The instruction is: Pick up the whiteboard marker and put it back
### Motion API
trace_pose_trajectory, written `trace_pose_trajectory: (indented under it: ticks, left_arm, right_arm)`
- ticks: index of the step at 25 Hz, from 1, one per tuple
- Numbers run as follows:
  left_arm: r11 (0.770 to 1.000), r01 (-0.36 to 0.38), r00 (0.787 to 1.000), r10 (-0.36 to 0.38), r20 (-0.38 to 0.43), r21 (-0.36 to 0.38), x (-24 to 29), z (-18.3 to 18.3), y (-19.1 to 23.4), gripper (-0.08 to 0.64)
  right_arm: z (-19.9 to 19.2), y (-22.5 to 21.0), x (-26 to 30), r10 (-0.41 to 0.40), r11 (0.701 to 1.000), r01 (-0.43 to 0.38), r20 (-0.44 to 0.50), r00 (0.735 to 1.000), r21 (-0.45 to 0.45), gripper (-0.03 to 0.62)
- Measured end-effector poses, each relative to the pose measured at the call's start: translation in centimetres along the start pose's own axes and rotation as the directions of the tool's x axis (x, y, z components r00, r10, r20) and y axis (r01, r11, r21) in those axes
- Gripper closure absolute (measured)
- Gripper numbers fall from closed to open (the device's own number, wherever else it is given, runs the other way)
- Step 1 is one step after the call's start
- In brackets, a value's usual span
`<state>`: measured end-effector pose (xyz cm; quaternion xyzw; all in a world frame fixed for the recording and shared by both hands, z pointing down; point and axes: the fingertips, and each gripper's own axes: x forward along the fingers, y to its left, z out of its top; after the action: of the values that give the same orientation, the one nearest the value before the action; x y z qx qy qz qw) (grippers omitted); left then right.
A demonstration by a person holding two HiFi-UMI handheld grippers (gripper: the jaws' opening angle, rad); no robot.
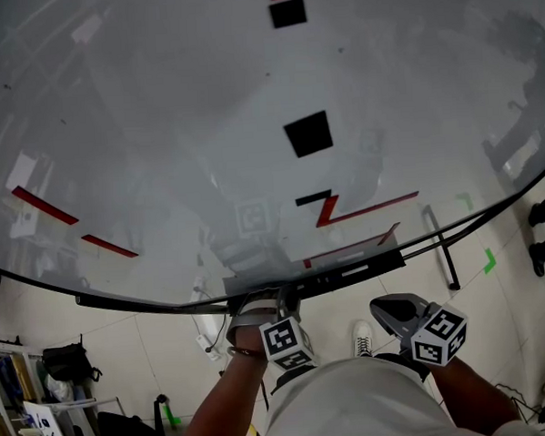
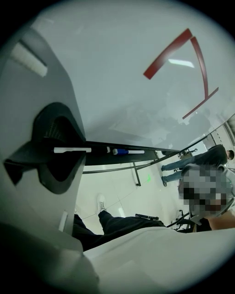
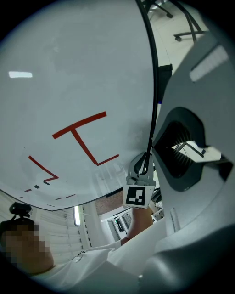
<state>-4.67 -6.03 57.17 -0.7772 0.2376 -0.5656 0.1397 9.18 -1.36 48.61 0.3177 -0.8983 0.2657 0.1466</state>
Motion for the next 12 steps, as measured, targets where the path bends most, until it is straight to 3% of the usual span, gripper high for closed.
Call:
trace_pose_trajectory:
  ticks: [6,12]
  left_arm:
    - [0.994,-0.024,0.994,0.035,0.103,-0.111,-2.1,1.5,0.6,0.53]
    - [0.978,0.012,0.985,0.024,0.169,-0.206,-3.2,2.0,0.5,0.543]
  right_arm:
    - [0.2,0.2,0.5,0.009,1.0,-0.009,0.003,1.0,-0.001,0.591]
    - [0.3,0.7,0.9,0.023,1.0,-0.023,0.0,1.0,-0.009,0.591]
